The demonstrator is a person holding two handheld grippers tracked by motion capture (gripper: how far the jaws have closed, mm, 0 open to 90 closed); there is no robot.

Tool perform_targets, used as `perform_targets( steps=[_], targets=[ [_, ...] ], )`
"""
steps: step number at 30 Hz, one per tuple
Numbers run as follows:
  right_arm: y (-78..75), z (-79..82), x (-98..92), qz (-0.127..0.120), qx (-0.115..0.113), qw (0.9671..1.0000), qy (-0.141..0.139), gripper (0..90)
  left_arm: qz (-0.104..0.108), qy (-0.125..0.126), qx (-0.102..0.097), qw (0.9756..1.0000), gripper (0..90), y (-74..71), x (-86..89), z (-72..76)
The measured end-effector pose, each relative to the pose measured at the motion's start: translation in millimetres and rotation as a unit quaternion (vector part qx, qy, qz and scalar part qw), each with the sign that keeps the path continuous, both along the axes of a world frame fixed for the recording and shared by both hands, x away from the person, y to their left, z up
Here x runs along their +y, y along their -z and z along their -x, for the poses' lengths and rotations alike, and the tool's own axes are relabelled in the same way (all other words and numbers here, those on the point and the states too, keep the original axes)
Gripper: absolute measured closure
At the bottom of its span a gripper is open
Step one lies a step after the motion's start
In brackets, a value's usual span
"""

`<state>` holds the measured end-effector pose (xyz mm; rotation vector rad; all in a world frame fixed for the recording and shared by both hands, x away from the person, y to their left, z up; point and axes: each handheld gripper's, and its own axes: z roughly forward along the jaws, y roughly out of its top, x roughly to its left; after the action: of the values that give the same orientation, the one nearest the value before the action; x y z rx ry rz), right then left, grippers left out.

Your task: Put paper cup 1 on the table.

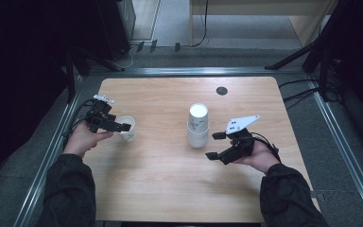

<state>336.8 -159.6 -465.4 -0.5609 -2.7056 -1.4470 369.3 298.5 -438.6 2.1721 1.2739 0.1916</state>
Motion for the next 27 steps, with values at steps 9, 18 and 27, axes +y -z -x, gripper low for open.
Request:
perform_targets(
  steps=[9,18,27],
  targets=[
    [-14.6,-0.2,-9.5,-0.008,-0.028,0.9995,0.016,23.5,0.032,0.037,-0.025,0.9985,13.3,-22.9,-9.4,13.9],
    [-24.2,-13.3,-13.5,-0.006,-0.029,0.9979,0.057,28.4,0.049,0.079,-0.036,0.995,13.8,-30.0,-21.3,23.8],
    [-35.8,-33.8,-9.7,-0.005,-0.04,0.9974,0.06,30.2,0.067,0.125,-0.04,0.989,13.9,-32.1,-38.5,33.1]
  ],
)
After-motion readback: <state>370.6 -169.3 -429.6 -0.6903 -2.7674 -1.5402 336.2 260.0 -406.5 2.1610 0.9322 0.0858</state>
